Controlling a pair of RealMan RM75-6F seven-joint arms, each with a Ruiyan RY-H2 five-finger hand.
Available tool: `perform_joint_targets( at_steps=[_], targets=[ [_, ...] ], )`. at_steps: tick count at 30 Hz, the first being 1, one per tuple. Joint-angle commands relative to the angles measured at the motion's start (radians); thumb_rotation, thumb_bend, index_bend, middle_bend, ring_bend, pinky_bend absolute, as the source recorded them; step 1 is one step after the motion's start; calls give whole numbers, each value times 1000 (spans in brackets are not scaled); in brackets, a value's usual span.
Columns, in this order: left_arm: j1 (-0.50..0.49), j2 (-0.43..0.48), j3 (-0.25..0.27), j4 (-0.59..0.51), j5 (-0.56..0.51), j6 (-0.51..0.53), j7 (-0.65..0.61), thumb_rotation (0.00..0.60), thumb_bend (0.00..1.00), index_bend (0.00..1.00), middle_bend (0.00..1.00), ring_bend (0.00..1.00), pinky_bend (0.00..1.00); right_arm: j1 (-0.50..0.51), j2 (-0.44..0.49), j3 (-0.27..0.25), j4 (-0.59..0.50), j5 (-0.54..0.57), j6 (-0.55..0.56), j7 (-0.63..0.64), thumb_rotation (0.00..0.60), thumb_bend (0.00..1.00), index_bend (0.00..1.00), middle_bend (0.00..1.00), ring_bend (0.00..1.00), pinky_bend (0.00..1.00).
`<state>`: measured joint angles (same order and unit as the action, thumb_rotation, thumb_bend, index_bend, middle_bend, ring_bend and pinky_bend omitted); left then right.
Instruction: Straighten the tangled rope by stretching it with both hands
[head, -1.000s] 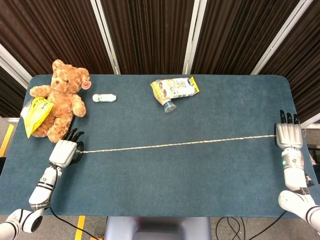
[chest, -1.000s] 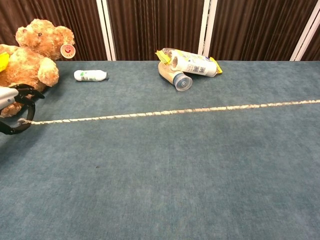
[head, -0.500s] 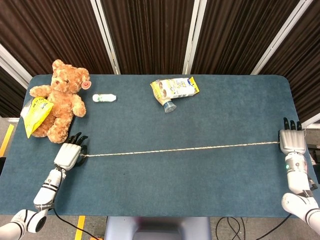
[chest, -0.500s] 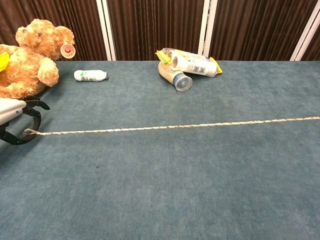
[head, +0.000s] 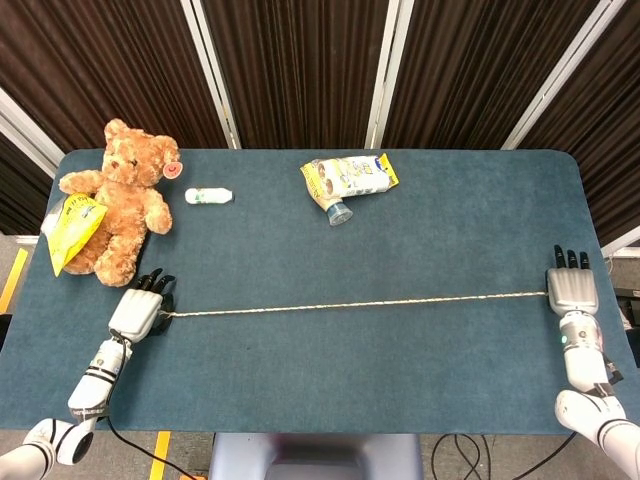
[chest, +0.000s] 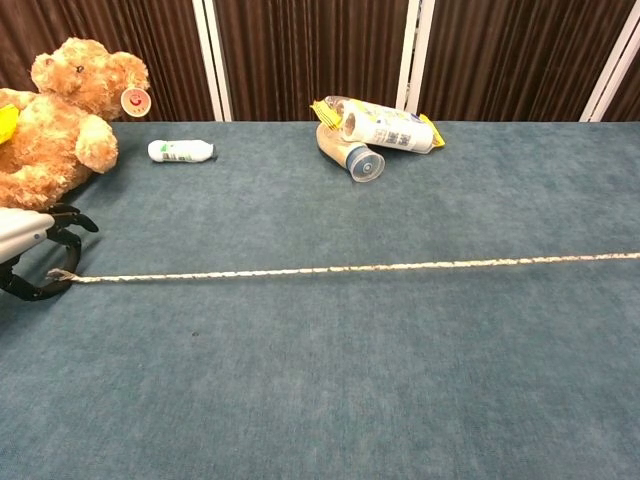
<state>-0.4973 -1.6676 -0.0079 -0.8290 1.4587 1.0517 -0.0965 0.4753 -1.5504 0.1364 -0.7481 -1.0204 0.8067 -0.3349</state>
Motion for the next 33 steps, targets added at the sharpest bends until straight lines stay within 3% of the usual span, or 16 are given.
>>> perform_joint_targets(
  at_steps=[1,6,9,13,20,23,29,33],
  targets=[
    [1,-8,1,9,2,-2,-8,600,419,633,145,35,149,-2,-8,0,7,-6,3,-1,600,590,673,23,0,0],
    [1,-14,4,24,7,-4,-12,600,419,623,145,36,149,-3,-11,5,13,-2,-22,-6,600,590,579,24,0,0],
    [0,-15,5,26,7,-12,-14,600,420,577,144,35,148,-3,-13,10,16,3,-30,-12,600,590,376,23,0,0],
    [-2,-13,7,22,9,-21,-12,600,418,371,135,32,147,-2,-19,12,20,4,-36,-24,600,589,181,0,0,0],
    [0,19,4,-13,-6,-44,2,600,419,16,73,1,126,-5,-21,21,24,5,-35,-28,600,589,138,0,0,0],
    [8,52,5,-52,-9,-42,-4,600,416,0,42,0,122,-8,-15,25,19,4,-31,-23,600,569,115,0,0,0],
    [37,123,3,-151,-8,12,2,600,397,0,0,0,119,-26,28,30,-52,-17,-1,16,600,270,6,0,0,0],
    [54,172,-2,-232,-5,54,24,600,385,0,0,0,119,-57,91,31,-165,-61,77,69,600,235,0,0,0,0]
  ],
)
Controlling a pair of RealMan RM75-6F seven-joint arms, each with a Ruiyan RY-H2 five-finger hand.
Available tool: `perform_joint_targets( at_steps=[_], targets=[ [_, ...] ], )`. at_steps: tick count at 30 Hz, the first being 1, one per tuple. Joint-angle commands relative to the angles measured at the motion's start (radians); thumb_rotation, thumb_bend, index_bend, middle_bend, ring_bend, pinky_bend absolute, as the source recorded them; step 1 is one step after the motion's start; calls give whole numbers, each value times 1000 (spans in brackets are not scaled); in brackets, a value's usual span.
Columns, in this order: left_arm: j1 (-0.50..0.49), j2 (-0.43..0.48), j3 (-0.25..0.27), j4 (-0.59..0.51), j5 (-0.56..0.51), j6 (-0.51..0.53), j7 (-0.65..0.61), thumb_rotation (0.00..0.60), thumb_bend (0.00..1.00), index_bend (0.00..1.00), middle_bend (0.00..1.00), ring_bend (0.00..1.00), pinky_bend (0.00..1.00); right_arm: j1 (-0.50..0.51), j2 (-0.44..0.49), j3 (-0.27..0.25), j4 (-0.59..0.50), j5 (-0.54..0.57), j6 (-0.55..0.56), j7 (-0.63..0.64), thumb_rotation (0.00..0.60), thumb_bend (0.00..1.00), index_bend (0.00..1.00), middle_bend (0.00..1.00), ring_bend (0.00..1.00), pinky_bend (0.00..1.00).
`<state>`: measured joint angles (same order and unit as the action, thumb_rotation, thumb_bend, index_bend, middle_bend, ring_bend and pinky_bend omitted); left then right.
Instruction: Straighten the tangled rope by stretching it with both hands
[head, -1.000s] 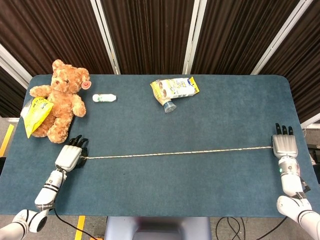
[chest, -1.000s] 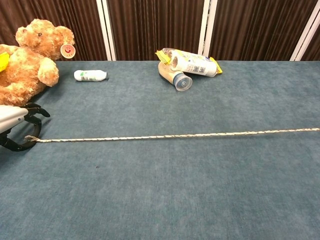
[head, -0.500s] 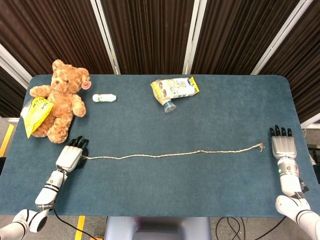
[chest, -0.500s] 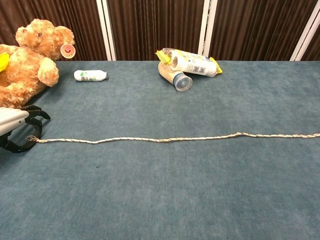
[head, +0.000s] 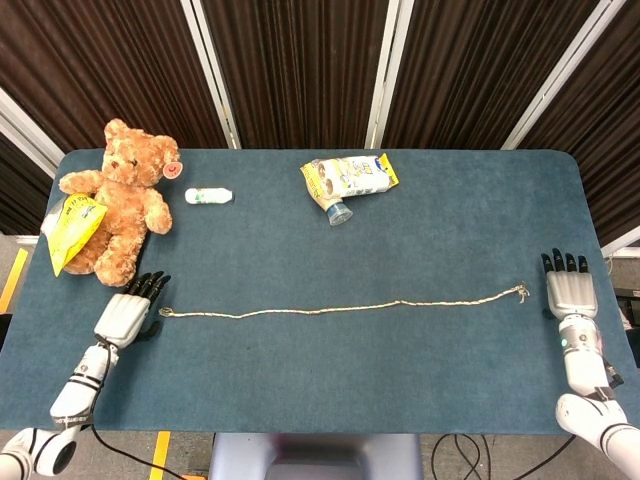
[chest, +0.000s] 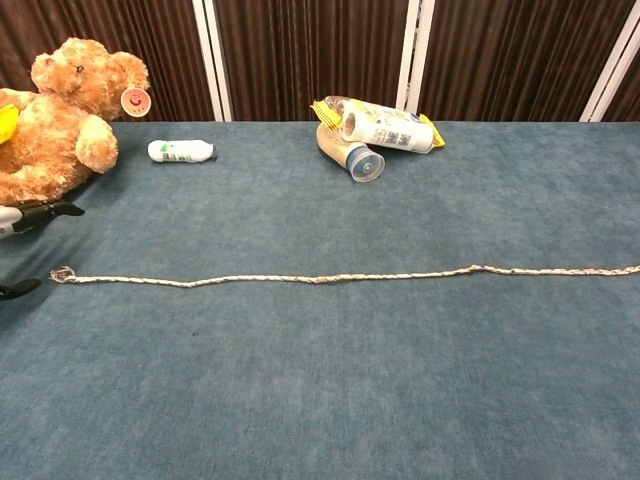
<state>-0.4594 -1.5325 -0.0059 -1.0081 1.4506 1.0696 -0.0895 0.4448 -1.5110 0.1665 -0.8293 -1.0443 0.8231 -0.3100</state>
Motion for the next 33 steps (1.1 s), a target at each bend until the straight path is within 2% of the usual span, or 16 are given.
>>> perform_joint_targets(
  at_steps=[1,10,16,19,23,26,30,33],
  targets=[
    [21,46,-6,-69,6,51,23,600,384,0,0,0,119,-35,68,-1,-113,-50,80,57,600,235,0,0,0,0],
    [96,185,-1,-268,51,224,57,600,383,0,0,0,117,-148,251,-51,-433,-238,337,176,600,235,0,0,0,0],
    [199,313,61,-411,147,397,26,600,394,0,0,0,92,-282,320,-129,-604,-398,586,238,600,236,0,0,0,0],
    [273,358,105,-448,190,495,11,600,402,0,0,0,79,-362,332,-182,-641,-473,711,216,600,235,0,0,0,0],
    [367,389,155,-467,206,581,-16,600,399,0,0,0,63,-453,319,-222,-628,-553,866,208,600,236,0,0,0,0],
    [404,416,184,-475,199,577,22,600,400,0,0,0,40,-480,346,-247,-637,-608,910,205,600,235,0,0,0,0],
    [418,426,168,-484,215,605,15,600,404,0,0,0,37,-489,361,-248,-636,-615,910,243,600,236,0,0,0,0],
    [419,427,161,-483,205,586,16,600,405,0,0,0,37,-487,364,-249,-636,-618,888,242,600,236,0,0,0,0]
  ],
)
